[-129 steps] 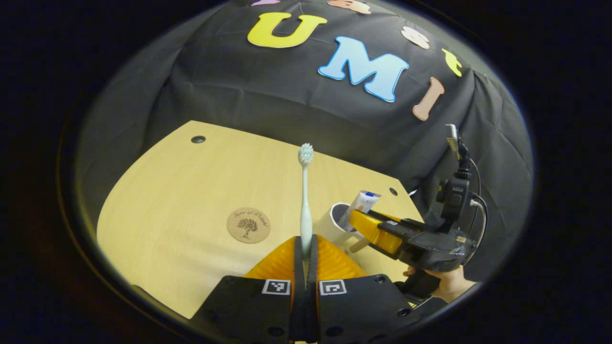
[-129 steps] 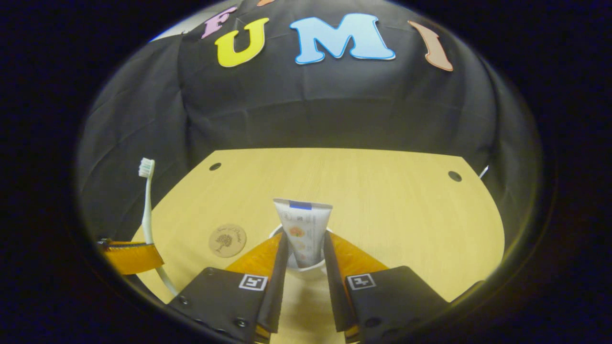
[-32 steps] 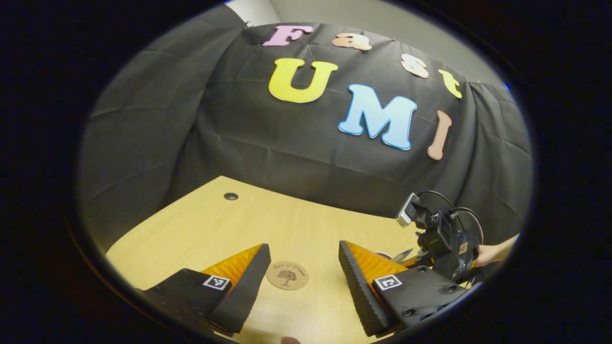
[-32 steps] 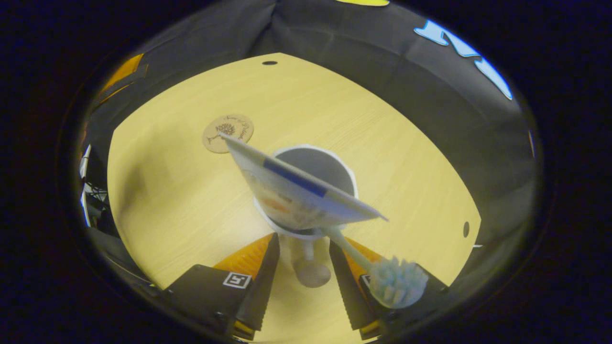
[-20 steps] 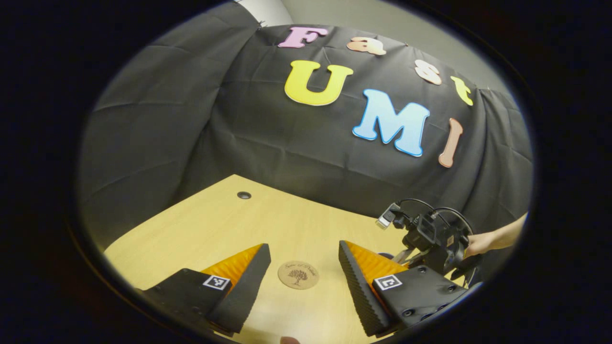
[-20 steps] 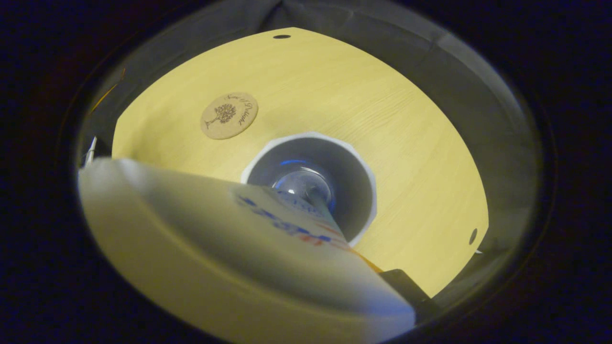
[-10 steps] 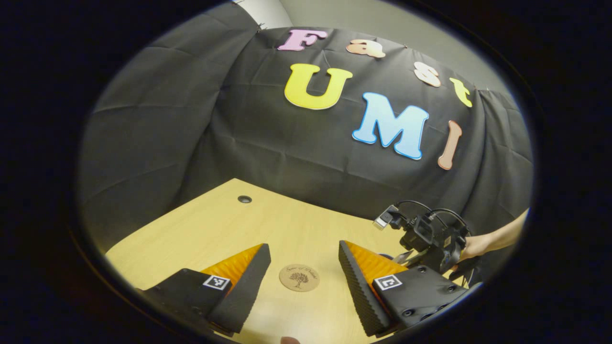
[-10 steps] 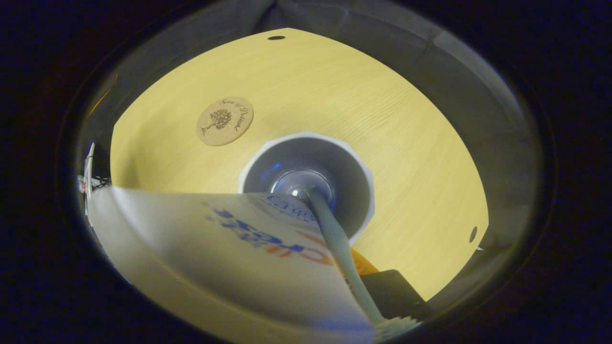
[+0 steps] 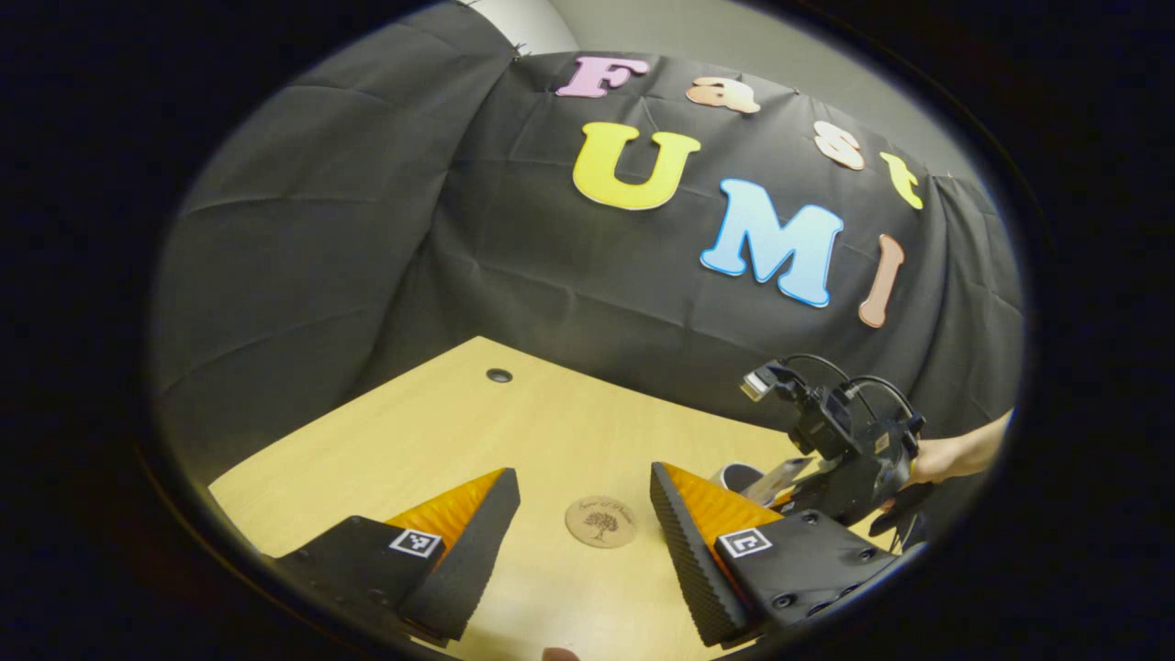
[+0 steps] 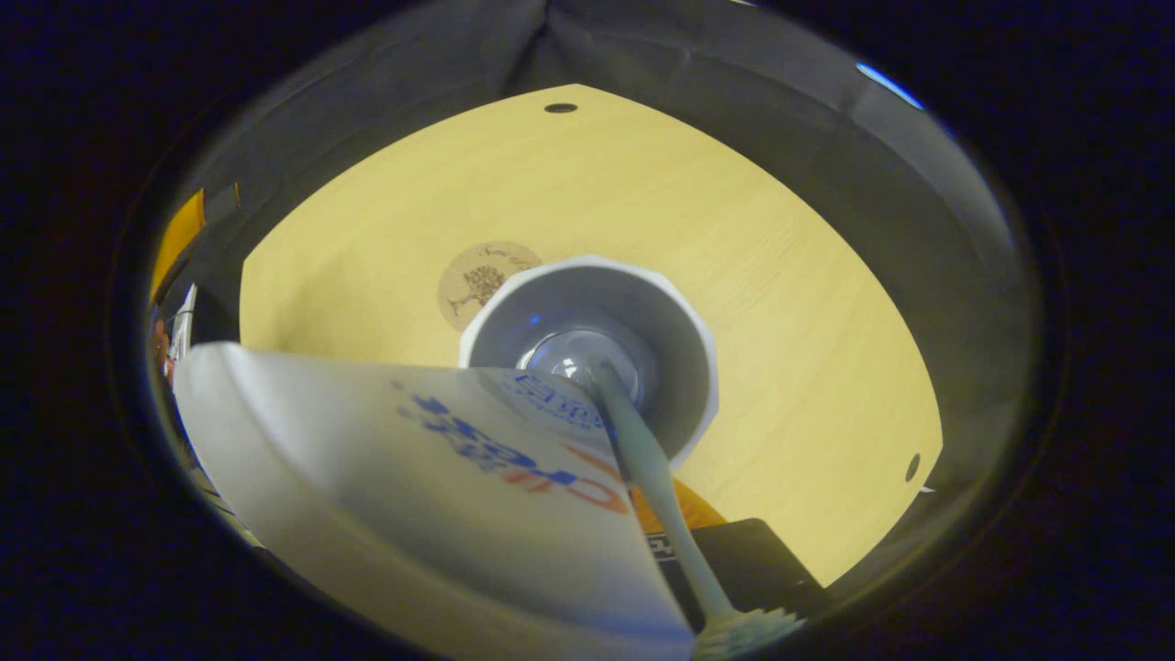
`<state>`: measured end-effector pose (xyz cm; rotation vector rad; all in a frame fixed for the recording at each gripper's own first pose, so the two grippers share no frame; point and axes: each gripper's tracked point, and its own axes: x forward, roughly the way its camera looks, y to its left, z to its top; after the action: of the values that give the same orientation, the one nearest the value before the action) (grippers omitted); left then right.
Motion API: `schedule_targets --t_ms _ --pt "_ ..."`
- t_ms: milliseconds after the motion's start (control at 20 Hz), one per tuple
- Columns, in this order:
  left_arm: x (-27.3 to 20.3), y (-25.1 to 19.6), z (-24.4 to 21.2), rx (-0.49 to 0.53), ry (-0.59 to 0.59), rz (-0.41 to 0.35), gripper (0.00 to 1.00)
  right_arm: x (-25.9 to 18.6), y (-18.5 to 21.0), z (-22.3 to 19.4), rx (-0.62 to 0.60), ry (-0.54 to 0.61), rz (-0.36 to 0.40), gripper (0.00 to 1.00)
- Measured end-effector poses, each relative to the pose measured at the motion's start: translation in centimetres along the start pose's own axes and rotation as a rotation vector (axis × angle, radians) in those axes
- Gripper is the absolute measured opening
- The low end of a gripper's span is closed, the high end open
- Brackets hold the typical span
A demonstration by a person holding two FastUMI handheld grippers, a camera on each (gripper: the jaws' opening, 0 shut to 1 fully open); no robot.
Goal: Put the toothbrush and toothpaste on the desktop into the cup, then pick up the cup and place it on the coaster on the desktop.
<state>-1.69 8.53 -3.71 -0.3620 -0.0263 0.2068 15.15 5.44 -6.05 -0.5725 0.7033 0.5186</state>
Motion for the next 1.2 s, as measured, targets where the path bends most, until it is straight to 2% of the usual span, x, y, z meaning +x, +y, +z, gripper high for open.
schedule_targets --t_ms 100,150,200,350,400,450,550,900,1200 --pt "-1.0 1.1 0.1 0.002 -0.004 0.022 0.94 0.0 1.4 1.6 -0.015 -0.015 0.016 0.49" --pt "-1.4 1.6 0.0 0.002 -0.004 0.034 0.88 0.0 2.1 2.3 -0.021 -0.021 0.024 0.49" --pt "-1.8 2.1 0.1 0.0 -0.003 0.044 0.94 0.1 2.6 3.1 -0.031 -0.026 0.026 0.49" --pt "-3.2 3.5 -0.2 -0.009 0.002 0.072 0.94 0.4 3.9 5.1 -0.052 -0.032 0.03 0.49" --pt "-3.6 3.9 -0.2 -0.011 0.001 0.078 0.88 0.8 4.4 5.6 -0.06 -0.027 0.03 0.49" --pt "-3.9 4.3 -0.2 -0.012 0.002 0.084 0.94 1.0 4.6 6.0 -0.066 -0.022 0.027 0.49" --pt "-4.4 4.7 -0.2 -0.012 0.0 0.093 0.94 1.6 5.0 6.7 -0.074 -0.01 0.016 0.5" --pt "-5.2 5.2 0.1 -0.002 -0.005 0.094 0.94 4.2 5.7 7.2 -0.089 0.051 -0.025 0.5" --pt "-4.5 4.6 0.2 0.009 0.004 0.069 0.94 4.3 5.7 6.8 -0.067 0.073 0.011 0.51"
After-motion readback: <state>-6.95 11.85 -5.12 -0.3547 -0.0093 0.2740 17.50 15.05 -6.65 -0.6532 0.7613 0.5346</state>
